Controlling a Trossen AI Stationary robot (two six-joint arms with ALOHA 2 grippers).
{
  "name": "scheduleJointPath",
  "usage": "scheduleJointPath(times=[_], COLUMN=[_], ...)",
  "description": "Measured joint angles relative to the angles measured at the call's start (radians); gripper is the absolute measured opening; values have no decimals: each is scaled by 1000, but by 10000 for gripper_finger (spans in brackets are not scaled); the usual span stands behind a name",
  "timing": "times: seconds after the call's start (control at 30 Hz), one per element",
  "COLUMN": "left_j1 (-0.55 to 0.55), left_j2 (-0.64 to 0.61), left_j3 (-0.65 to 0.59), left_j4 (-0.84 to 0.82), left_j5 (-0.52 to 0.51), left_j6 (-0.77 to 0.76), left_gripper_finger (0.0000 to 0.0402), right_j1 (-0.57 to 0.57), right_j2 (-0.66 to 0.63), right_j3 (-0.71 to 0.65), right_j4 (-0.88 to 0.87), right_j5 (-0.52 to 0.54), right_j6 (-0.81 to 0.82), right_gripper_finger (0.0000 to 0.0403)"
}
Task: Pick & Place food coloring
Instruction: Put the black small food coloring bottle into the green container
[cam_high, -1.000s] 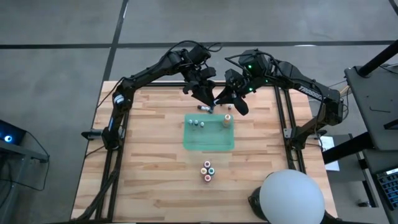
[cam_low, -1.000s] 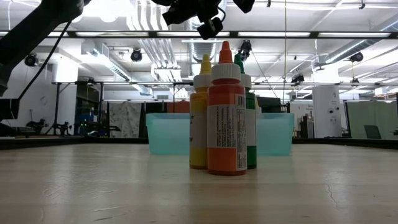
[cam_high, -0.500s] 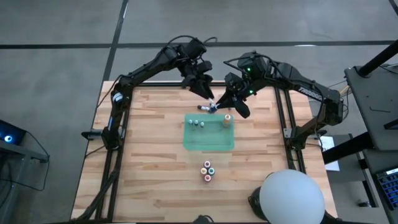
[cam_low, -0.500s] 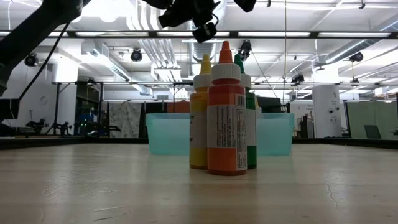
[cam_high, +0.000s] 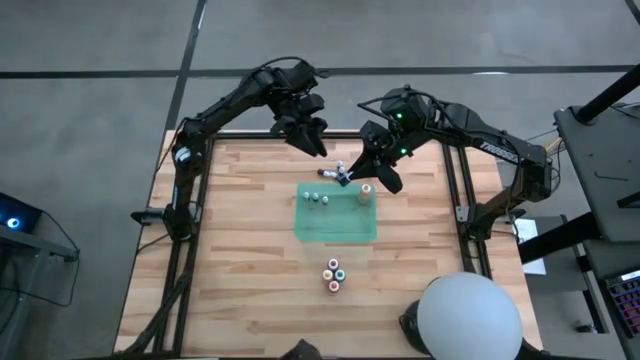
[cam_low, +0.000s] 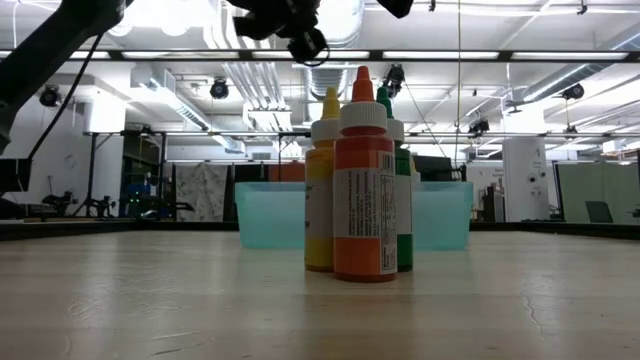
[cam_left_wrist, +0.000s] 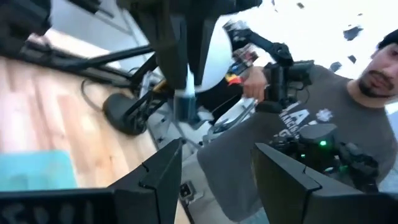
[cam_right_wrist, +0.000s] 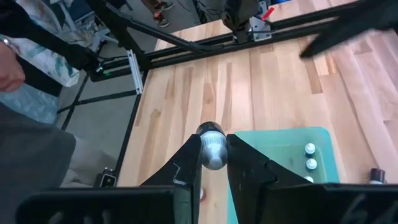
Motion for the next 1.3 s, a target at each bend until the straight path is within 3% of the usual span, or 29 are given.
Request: scheduleJointPath(times=[0.2, 0.5, 0.7, 0.83, 1.3], left_j1=[-2, 11, 12, 20, 94], left_j2=[-56, -134, -186, -220, -346], left_j3=[0, 0, 0, 0, 0], left_j4=[-98, -111, -113, -114, -113], left_j5=[-180, -233, -448, -539, -672], left_j6=[65, 75, 47, 26, 27], left_gripper_finger=[163, 163, 163, 163, 163], right_j1=[0, 0, 4, 15, 19], right_j2=[0, 1, 20, 66, 229], right_j3=[-9, -25, -26, -26, 52], right_j4=[-12, -12, -23, -35, -129], right_j5=[3, 55, 105, 115, 152], right_j6=[1, 54, 99, 102, 42], right_gripper_finger=[49, 49, 49, 49, 49])
